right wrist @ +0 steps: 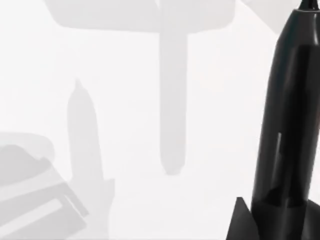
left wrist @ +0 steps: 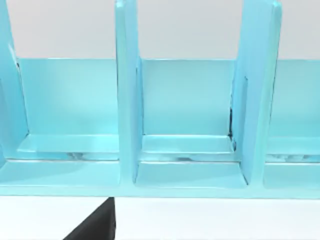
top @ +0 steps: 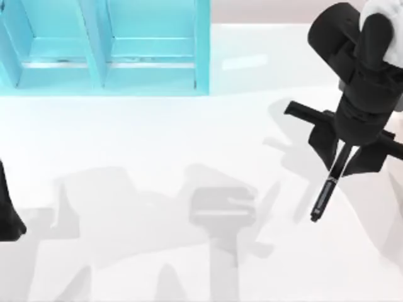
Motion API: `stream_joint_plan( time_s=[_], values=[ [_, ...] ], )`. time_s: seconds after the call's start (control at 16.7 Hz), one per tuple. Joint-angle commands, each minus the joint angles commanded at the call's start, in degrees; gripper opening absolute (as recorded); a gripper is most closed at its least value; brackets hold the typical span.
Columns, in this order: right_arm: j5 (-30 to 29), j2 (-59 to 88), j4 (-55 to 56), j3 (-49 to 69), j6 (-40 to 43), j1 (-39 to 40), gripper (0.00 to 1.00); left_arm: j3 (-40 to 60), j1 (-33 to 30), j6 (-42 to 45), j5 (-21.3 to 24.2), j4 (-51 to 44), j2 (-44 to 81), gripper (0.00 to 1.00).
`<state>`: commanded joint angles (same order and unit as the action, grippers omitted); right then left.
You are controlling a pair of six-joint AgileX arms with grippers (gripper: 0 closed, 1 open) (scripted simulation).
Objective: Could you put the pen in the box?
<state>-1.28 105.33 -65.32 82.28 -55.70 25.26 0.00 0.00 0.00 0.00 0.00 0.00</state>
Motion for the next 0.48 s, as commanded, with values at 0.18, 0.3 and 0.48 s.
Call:
stream_joint_plan(
  time_s=[0.18,0.3,0.48],
  values=[
    [0.0,0.2,0.1,-0.1,-0.1,0.1,0.00,0.0,0.0,0.0,0.0,0.0,0.0,1.00],
    [0.0,0.4,-0.1,0.3,-0.1,-0.6,0.00,0.0,0.0,0.0,0.0,0.0,0.0,1.00],
    [0.2,1.8,-1.5,2.6,-0.4,-6.1,0.00,0.0,0.0,0.0,0.0,0.0,0.0,1.00]
  ],
)
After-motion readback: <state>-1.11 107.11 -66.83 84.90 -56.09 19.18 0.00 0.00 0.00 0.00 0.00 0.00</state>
